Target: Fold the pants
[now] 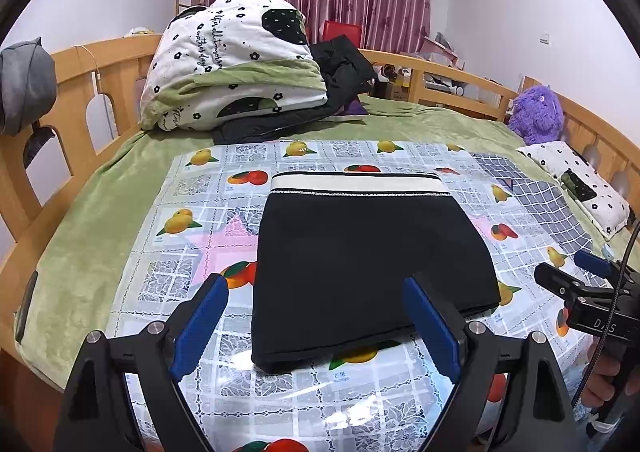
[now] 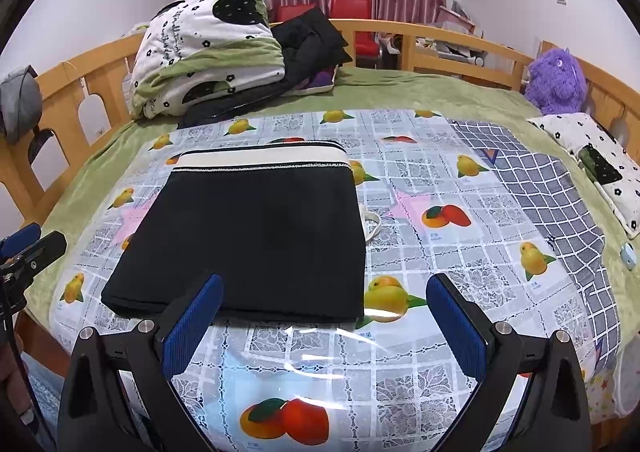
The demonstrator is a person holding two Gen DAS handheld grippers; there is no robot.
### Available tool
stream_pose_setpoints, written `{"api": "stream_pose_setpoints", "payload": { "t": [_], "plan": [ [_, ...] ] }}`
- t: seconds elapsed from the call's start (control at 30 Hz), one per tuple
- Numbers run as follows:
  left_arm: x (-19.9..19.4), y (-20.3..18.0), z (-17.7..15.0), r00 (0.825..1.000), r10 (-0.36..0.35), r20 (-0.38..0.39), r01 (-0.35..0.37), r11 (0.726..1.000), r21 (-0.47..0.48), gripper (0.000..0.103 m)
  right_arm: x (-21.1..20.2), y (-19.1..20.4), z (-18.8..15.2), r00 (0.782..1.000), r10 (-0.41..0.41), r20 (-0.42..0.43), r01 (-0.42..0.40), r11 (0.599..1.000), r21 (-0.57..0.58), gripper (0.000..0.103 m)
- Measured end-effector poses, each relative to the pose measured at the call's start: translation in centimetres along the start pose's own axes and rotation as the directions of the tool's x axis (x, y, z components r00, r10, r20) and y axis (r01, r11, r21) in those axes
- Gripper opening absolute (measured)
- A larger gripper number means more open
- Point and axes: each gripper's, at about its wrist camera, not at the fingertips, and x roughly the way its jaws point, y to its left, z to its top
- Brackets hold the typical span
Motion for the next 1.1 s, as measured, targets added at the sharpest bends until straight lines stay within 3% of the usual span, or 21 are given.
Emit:
{"api": "stream_pose_setpoints", "payload": {
  "t": [1.1],
  "plan": [
    [0.25, 0.16, -0.22, 1.0, 0.003, -0.003, -0.003, 1.0, 0.025, 0.089, -0.05, -0.28, -0.09, 1.0, -0.002, -0.002, 0.002, 1.0, 0.004, 0.1]
  ]
}}
